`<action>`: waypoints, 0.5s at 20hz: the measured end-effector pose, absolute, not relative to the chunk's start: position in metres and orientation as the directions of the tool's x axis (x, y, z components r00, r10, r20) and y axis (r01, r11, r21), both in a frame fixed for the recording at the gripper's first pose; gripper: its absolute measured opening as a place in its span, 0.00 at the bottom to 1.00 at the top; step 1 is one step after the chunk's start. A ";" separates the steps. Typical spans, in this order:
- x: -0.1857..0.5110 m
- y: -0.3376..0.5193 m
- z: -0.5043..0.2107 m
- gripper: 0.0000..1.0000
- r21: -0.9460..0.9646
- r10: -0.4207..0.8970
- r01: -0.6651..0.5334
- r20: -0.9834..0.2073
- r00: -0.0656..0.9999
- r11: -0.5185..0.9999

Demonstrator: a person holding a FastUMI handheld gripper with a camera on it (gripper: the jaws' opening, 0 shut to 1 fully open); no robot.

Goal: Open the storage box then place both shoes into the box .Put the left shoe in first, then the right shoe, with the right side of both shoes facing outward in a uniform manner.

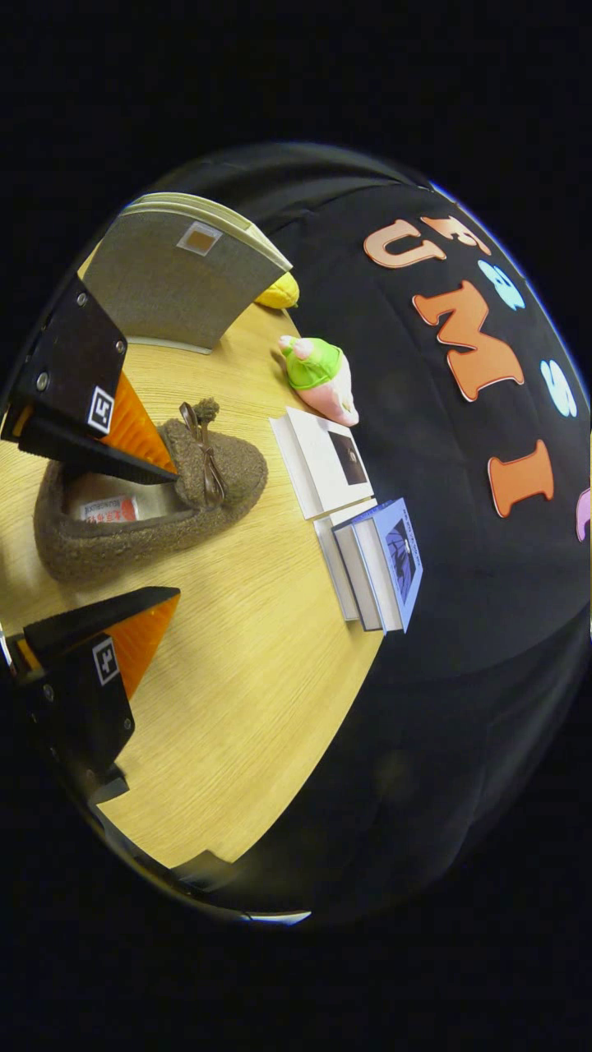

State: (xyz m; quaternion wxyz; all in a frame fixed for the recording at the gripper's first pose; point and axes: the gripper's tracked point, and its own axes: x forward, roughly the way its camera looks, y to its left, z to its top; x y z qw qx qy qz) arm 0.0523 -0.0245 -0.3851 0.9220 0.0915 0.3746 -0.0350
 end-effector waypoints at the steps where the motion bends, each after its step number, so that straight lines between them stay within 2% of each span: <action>1: 0.054 -0.022 -0.386 0.66 0.143 0.014 0.121 -0.700 0.714 0.982; 4: 0.059 -0.029 -0.391 0.44 0.086 -0.025 0.118 -0.699 0.714 0.989; 5: 0.060 -0.032 -0.395 0.31 0.074 -0.044 0.136 -0.705 0.707 0.988; 6: 0.061 -0.033 -0.393 0.23 0.084 -0.051 0.154 -0.703 0.710 0.985; 7: 0.063 -0.034 -0.393 0.10 0.093 -0.061 0.174 -0.698 0.713 0.980; 10: 0.061 -0.035 -0.391 0.03 0.097 -0.089 0.215 -0.694 0.714 0.972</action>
